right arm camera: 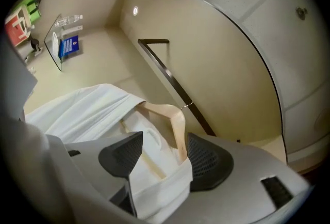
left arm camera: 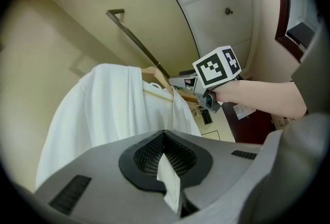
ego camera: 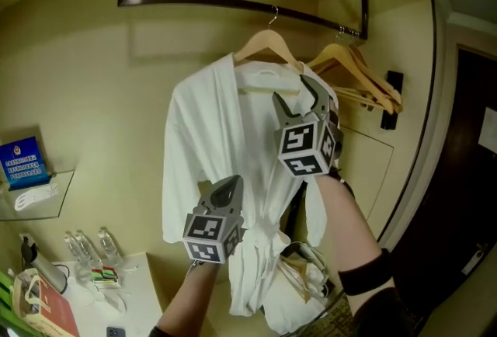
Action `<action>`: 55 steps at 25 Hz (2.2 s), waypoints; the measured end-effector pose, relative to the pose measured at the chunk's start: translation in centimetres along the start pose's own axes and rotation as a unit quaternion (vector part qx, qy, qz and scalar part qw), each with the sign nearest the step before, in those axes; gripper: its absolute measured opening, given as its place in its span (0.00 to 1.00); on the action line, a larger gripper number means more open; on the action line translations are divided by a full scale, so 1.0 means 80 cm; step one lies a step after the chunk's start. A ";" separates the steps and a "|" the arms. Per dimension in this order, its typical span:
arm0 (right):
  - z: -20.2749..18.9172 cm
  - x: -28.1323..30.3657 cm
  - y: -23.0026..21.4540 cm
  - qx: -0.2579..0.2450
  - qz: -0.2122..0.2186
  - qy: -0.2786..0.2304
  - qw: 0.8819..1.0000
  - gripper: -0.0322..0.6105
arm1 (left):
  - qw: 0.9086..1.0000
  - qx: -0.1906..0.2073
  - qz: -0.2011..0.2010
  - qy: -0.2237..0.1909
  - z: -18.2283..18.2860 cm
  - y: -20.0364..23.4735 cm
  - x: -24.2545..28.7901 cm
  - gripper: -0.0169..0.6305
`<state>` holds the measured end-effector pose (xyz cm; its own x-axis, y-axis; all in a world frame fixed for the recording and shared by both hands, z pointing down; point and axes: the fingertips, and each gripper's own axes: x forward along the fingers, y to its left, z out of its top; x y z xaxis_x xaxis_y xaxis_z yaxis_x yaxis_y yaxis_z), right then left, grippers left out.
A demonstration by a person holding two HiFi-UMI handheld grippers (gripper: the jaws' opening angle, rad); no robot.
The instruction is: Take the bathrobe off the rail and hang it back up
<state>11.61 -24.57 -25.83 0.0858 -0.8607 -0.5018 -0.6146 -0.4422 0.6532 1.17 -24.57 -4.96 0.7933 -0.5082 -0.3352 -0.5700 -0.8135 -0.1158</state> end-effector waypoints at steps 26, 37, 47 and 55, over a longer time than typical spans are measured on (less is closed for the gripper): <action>0.017 0.181 -0.043 -0.106 0.014 0.000 0.994 0.52 | 0.994 0.078 0.007 -0.074 0.162 0.037 0.157 0.03; 0.015 0.187 -0.041 -0.104 0.022 0.004 0.994 0.39 | 0.994 0.078 0.009 -0.076 0.158 0.041 0.159 0.03; 0.032 0.188 -0.066 -0.095 -0.005 0.006 0.995 0.39 | 0.993 0.085 0.021 -0.075 0.166 0.052 0.142 0.03; 0.047 0.162 -0.064 -0.090 -0.006 0.002 0.996 0.39 | 0.994 0.079 0.016 -0.079 0.170 0.046 0.126 0.03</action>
<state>12.92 -32.54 -37.82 0.0957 -0.8557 -0.5085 -0.4626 -0.4906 0.7385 4.18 -28.87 -21.51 0.7380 -0.4722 -0.4821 -0.6305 -0.7372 -0.2431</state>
